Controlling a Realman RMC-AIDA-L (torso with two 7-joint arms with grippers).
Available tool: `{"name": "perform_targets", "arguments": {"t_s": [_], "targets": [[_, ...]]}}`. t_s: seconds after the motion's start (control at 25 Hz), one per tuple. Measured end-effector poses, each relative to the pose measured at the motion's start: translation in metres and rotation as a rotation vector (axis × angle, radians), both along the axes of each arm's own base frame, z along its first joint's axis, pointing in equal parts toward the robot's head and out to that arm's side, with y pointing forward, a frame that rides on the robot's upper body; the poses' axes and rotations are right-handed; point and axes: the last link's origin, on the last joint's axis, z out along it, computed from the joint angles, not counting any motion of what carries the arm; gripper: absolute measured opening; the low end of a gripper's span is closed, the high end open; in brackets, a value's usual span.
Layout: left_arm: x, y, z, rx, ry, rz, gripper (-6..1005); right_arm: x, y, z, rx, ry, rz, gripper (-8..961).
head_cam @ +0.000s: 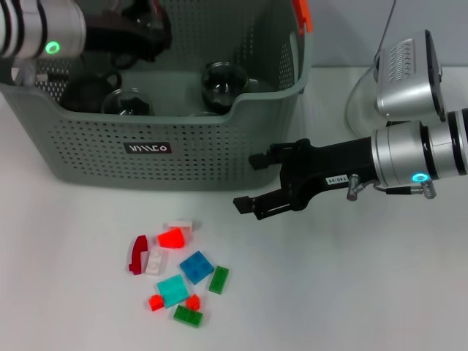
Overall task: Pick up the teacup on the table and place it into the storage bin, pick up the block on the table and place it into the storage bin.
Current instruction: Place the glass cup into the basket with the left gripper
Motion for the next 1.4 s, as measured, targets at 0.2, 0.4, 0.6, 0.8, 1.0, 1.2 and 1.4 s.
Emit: {"name": "perform_targets", "arguments": {"t_s": [0.2,0.4,0.6,0.8,1.0,1.2,1.4], "targets": [[0.000,-0.004,-0.012,-0.027,0.032,-0.011,39,-0.002,0.002,0.002,0.005,-0.004,0.007,945],[0.006,-0.004,-0.017,-0.041,0.044,-0.029,40,-0.003,0.004,0.003,0.008,-0.006,0.012,945],[0.010,-0.003,-0.021,-0.043,0.059,-0.043,40,-0.003,0.005,0.004,0.009,-0.007,0.012,945],[0.012,-0.001,-0.030,-0.030,0.092,-0.055,40,-0.002,0.005,0.004,0.010,-0.008,0.010,945],[0.012,-0.001,-0.039,-0.009,0.108,-0.051,41,0.000,0.005,0.004,0.017,-0.008,0.001,945],[0.013,-0.001,-0.043,0.001,0.101,-0.045,59,0.001,0.005,0.005,0.019,-0.008,-0.002,945],[0.013,-0.003,-0.046,-0.013,0.098,-0.044,142,0.003,0.004,0.004,0.017,-0.009,-0.001,945]]}}
